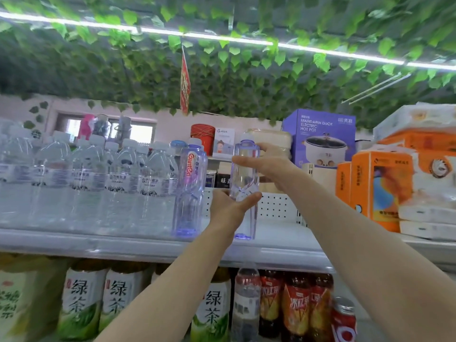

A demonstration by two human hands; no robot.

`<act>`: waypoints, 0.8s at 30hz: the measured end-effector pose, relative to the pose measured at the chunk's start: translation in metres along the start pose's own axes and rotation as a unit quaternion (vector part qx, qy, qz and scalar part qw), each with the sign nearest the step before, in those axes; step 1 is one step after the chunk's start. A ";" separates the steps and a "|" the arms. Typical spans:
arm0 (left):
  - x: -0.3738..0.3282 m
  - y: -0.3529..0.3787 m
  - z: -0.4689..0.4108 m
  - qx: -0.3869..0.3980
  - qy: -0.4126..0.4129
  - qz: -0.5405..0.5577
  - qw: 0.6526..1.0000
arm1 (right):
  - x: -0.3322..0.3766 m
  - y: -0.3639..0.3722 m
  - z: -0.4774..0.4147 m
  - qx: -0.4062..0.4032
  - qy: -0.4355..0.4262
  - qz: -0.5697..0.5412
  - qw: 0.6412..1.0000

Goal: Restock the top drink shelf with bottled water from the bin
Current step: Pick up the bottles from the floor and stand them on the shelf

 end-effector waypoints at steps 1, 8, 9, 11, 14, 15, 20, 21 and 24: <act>-0.002 0.000 -0.003 -0.003 0.009 -0.010 1.000 | 0.000 -0.001 -0.003 -0.006 -0.001 -0.002 1.000; -0.002 -0.008 -0.013 0.037 0.022 -0.040 0.998 | -0.015 -0.003 -0.012 0.035 -0.011 -0.102 0.994; 0.001 -0.008 -0.014 0.055 0.009 -0.035 0.998 | -0.017 -0.004 -0.011 0.043 -0.012 -0.114 0.993; 0.007 -0.007 -0.015 0.093 -0.015 -0.021 0.995 | -0.023 -0.006 -0.011 0.058 -0.015 -0.140 0.988; 0.011 -0.002 -0.014 0.135 -0.022 -0.012 0.991 | -0.030 -0.007 -0.012 0.075 -0.020 -0.174 0.982; 0.011 -0.001 -0.015 0.137 -0.018 -0.005 0.990 | -0.031 -0.006 -0.013 0.081 -0.024 -0.183 0.979; 0.011 -0.001 -0.023 0.085 -0.010 0.030 0.996 | -0.035 -0.002 -0.015 0.097 -0.034 -0.223 0.970; 0.011 -0.001 -0.023 0.075 -0.009 0.036 0.997 | -0.035 -0.001 -0.015 0.098 -0.036 -0.218 0.970; 0.015 -0.002 -0.026 0.039 -0.007 0.029 0.999 | -0.035 0.004 -0.015 0.097 -0.039 -0.168 0.980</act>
Point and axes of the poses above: each hand's wrist, its own z-axis away from the middle knuckle, its own y-axis out of the palm, x = y × z, the point moved 7 cm from there along -z, towards the middle knuckle, and after that the axes turned 2 degrees about -z, right-handed, at the moved point
